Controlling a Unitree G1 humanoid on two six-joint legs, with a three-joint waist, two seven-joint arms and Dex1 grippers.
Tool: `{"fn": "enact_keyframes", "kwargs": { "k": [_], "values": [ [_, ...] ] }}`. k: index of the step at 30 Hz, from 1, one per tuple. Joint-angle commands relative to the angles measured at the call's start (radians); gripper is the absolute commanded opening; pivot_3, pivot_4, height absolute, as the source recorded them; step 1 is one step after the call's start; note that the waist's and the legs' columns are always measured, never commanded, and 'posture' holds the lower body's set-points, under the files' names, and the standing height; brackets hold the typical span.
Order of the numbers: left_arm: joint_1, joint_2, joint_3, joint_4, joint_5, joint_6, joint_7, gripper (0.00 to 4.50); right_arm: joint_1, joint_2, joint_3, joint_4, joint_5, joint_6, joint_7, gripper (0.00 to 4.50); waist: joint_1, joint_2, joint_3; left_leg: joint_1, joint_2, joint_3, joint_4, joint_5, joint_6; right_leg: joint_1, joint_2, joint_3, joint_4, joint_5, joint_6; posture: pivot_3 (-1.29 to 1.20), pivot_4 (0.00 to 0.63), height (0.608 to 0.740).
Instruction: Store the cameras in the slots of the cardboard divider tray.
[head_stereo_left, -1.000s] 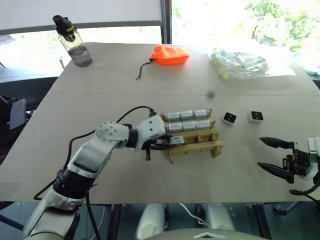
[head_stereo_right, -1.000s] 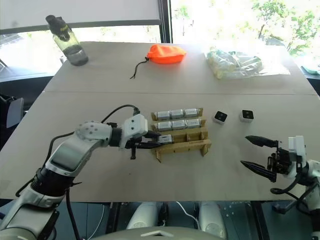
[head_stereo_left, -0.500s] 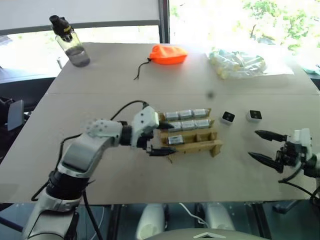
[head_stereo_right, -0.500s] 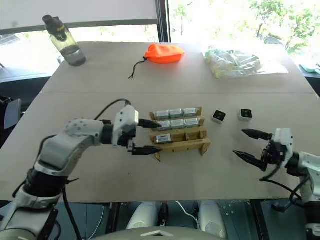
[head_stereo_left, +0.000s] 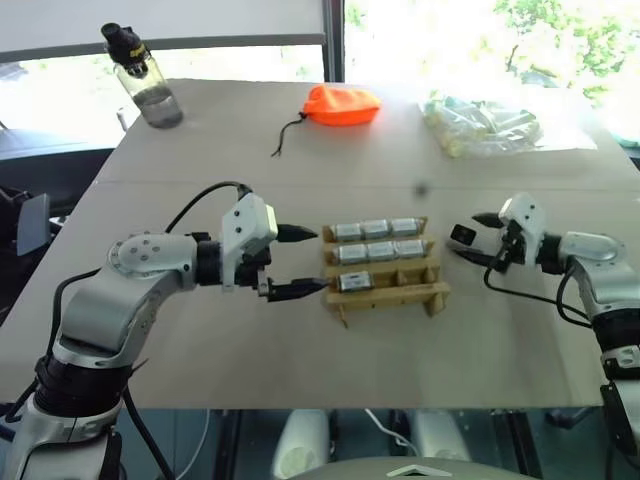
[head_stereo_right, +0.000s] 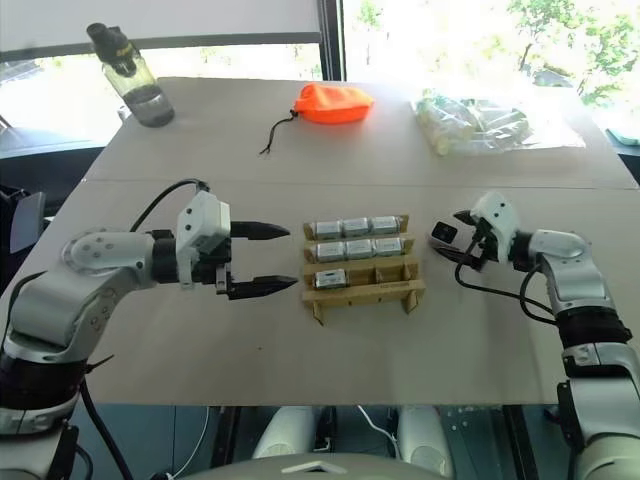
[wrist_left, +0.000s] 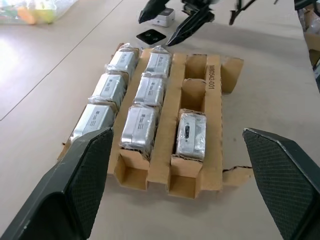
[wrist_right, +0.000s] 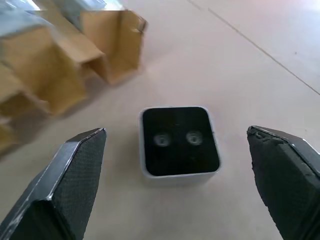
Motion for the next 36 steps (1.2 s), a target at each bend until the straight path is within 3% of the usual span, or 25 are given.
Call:
{"fn": "enact_keyframes", "kwargs": {
  "k": [1,9,10,15,21,28,36],
  "values": [
    [0.019,0.017,0.057,-0.068,-0.029,0.018,0.04,4.3,-0.076,0.006,0.025,0.118,-0.043,-0.018,0.02,4.5,-0.002,0.0,0.0,-0.003,0.0,0.0,0.001,0.0,0.0,-0.002,0.0,0.0,0.0,0.0,0.0,0.0,0.15,0.726],
    [0.07,0.043,0.101,-0.11,-0.055,0.029,0.068,4.3,-0.102,0.01,0.051,0.162,-0.054,-0.008,0.116,4.5,-0.003,0.0,0.0,-0.005,0.0,0.0,0.0,0.0,0.0,-0.004,-0.001,-0.001,0.0,0.0,0.0,0.0,0.15,0.726],
    [0.073,0.044,0.104,-0.111,-0.055,0.023,0.069,4.38,-0.102,0.013,0.047,0.161,-0.052,-0.012,0.116,3.92,-0.003,0.0,0.0,-0.005,0.0,0.0,0.0,0.0,0.0,-0.004,-0.001,-0.001,0.0,0.0,0.0,0.0,0.15,0.726],
    [0.067,0.037,0.102,-0.107,-0.049,-0.009,0.076,4.38,-0.089,0.007,0.035,0.144,-0.044,-0.018,0.127,1.97,-0.004,0.0,0.0,-0.003,0.0,0.0,0.001,0.0,0.0,-0.003,0.0,-0.001,0.001,0.0,0.0,0.0,0.15,0.726],
    [0.014,-0.005,0.085,-0.078,-0.085,-0.014,0.084,4.38,-0.05,-0.024,-0.008,0.04,-0.007,-0.013,0.13,1.91,-0.001,0.0,0.0,-0.004,0.0,-0.001,0.001,0.0,0.0,-0.003,-0.001,-0.002,0.0,0.0,0.0,0.0,0.15,0.726],
    [-0.133,-0.107,0.015,0.034,-0.158,0.161,0.164,4.38,-0.013,-0.055,-0.012,-0.326,0.017,-0.083,0.112,1.91,-0.004,0.001,0.001,-0.003,0.0,0.0,0.001,0.0,0.0,-0.003,-0.001,-0.002,0.001,0.0,0.0,0.0,0.15,0.726],
    [-0.342,-0.223,-0.167,0.237,-0.067,0.171,0.153,4.38,-0.045,-0.055,0.136,-0.46,-0.276,-0.561,-0.012,1.91,-0.002,0.001,0.001,-0.004,-0.001,0.0,0.002,0.001,-0.001,-0.003,0.0,-0.003,0.001,0.0,0.001,0.0,0.15,0.726]
  ]
}}
